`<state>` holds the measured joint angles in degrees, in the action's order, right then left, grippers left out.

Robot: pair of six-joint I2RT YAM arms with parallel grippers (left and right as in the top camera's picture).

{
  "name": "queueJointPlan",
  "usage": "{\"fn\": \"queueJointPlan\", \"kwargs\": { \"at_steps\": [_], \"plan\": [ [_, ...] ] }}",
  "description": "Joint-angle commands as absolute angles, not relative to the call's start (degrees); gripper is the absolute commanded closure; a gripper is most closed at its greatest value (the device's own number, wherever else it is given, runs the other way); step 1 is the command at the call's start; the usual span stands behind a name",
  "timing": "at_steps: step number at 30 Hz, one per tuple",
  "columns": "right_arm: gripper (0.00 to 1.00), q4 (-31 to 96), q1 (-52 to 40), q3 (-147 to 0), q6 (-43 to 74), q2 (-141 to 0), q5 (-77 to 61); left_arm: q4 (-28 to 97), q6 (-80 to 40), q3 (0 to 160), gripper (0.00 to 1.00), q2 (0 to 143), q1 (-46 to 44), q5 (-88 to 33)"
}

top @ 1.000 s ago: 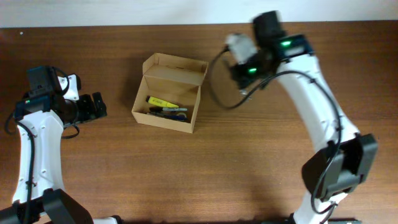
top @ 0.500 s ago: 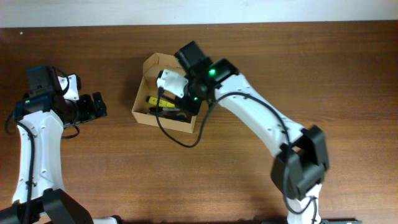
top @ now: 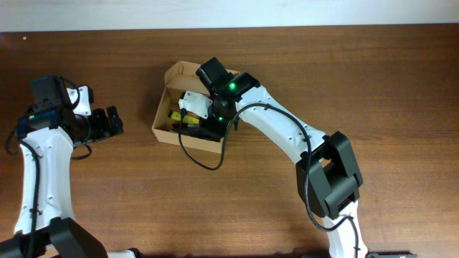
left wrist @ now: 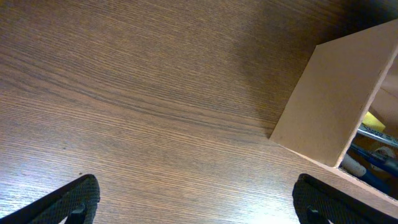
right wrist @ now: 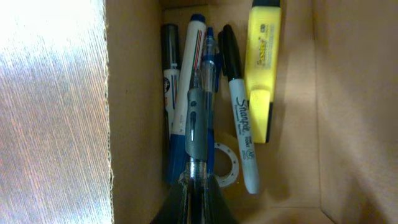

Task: Pack container
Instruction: 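Place the black marker into the box and release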

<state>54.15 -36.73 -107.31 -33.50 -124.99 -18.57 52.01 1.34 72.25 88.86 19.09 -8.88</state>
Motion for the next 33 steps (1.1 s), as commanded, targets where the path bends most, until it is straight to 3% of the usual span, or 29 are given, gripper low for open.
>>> {"fn": "queueJointPlan", "kwargs": {
  "at_steps": [1,11,30,32,33],
  "plan": [
    [0.96,54.6,-37.2,-110.8,-34.2,-125.7,-19.7,52.0,2.4,72.1,0.00,89.0,19.3,-9.6],
    [0.96,56.2,-37.5,-119.4,-33.8,-125.7,-17.4,52.0,2.4,72.1,0.00,89.0,19.3,-9.6],
    [0.96,51.8,-39.0,-119.2,-26.4,-135.5,-18.0,52.0,2.4,72.1,0.00,89.0,19.3,-9.6],
    [0.91,51.8,-39.0,-119.2,-26.0,-136.1,-18.0,52.0,2.4,72.1,0.00,89.0,19.3,-9.6],
    [0.77,51.8,-39.0,-119.2,-25.5,-136.1,-17.9,52.0,2.4,72.1,0.00,89.0,19.3,-9.6]
  ]
}}
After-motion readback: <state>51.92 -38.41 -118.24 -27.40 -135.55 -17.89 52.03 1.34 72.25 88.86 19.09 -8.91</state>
